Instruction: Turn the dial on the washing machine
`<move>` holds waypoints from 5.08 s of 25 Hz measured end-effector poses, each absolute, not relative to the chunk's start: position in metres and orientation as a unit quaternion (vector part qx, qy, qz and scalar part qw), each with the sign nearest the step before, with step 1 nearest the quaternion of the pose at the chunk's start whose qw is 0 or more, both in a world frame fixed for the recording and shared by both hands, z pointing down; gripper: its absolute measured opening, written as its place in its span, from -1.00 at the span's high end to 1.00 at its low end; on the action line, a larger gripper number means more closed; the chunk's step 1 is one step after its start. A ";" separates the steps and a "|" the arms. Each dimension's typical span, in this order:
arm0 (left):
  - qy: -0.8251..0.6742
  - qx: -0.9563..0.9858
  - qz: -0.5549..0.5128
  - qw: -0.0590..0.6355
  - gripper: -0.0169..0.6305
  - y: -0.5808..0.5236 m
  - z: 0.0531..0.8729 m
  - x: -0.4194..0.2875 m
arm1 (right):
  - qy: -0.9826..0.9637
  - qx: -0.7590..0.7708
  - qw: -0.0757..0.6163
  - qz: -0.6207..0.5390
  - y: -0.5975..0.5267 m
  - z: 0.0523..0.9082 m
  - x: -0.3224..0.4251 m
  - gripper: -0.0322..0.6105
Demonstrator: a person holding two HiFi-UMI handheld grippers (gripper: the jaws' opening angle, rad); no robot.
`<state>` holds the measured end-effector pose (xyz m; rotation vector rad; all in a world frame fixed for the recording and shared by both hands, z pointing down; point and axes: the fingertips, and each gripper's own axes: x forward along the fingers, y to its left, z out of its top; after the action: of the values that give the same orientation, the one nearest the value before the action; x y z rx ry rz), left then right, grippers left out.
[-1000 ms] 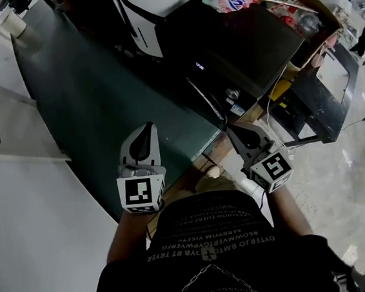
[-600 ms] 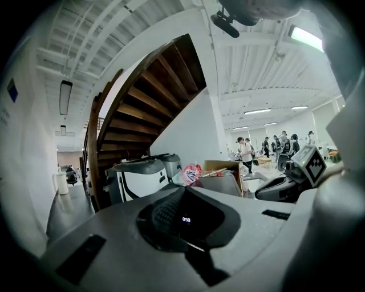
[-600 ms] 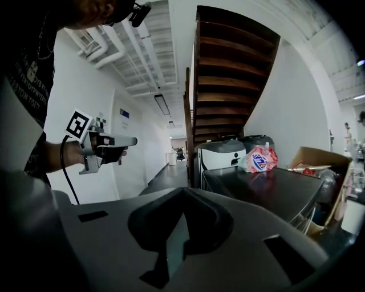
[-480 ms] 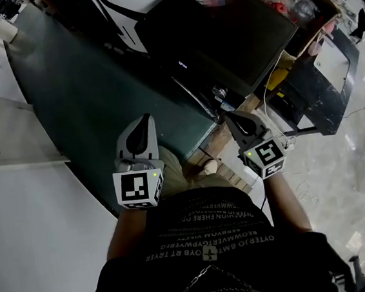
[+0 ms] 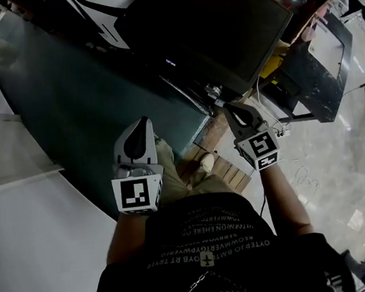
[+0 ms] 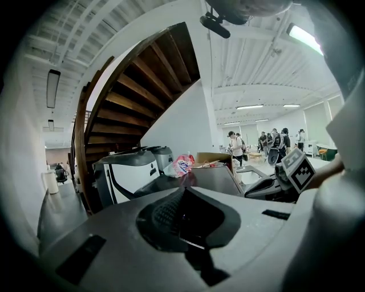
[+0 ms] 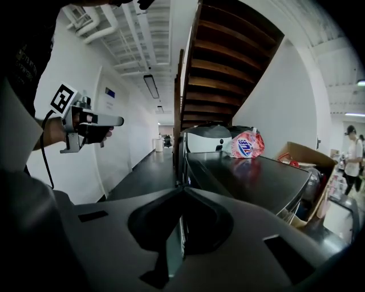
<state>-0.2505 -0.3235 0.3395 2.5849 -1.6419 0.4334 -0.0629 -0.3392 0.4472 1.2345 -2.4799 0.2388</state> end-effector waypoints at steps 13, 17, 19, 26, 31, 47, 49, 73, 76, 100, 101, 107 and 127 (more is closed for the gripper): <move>-0.502 0.850 0.154 0.032 0.93 -0.335 0.382 -0.240 | -0.845 0.467 0.254 0.059 -0.386 0.522 -0.066 0.72; -0.495 0.855 0.153 0.033 0.93 -0.344 0.392 -0.238 | -0.840 0.465 0.274 0.051 -0.395 0.538 -0.069 0.69; -0.489 0.858 0.153 0.028 0.93 -0.346 0.394 -0.234 | -0.837 0.466 0.284 0.047 -0.398 0.544 -0.071 0.68; -0.483 0.861 0.155 0.022 0.93 -0.345 0.389 -0.233 | -0.817 0.475 0.325 0.035 -0.411 0.563 -0.078 0.65; -0.493 0.857 0.148 0.027 0.93 -0.344 0.379 -0.240 | -0.811 0.483 0.328 0.044 -0.408 0.566 -0.075 0.67; -0.515 0.846 0.134 0.029 0.93 -0.332 0.329 -0.253 | -0.806 0.469 0.353 0.073 -0.399 0.569 -0.065 0.66; -0.520 0.843 0.135 0.027 0.93 -0.329 0.326 -0.256 | -0.807 0.467 0.356 0.068 -0.399 0.565 -0.066 0.65; -0.540 0.833 0.121 0.007 0.93 -0.323 0.296 -0.250 | -0.810 0.427 0.399 0.055 -0.398 0.563 -0.074 0.62; -0.541 0.832 0.123 0.007 0.93 -0.321 0.297 -0.248 | -0.807 0.423 0.407 0.061 -0.394 0.567 -0.071 0.62; -0.542 0.832 0.119 0.020 0.93 -0.307 0.299 -0.247 | -0.812 0.409 0.415 0.017 -0.401 0.561 -0.084 0.62; -0.543 0.831 0.118 0.019 0.93 -0.307 0.298 -0.248 | -0.812 0.409 0.416 0.018 -0.401 0.561 -0.085 0.61; -0.539 0.833 0.121 0.018 0.93 -0.298 0.301 -0.248 | -0.805 0.406 0.432 0.031 -0.386 0.572 -0.073 0.61; -0.535 0.835 0.124 0.026 0.93 -0.307 0.309 -0.249 | -0.818 0.370 0.440 0.013 -0.398 0.571 -0.098 0.60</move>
<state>-0.2489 -0.3074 0.3090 2.5806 -1.6550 0.3838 -0.0979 -0.3982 0.5706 0.9201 -2.0317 0.0317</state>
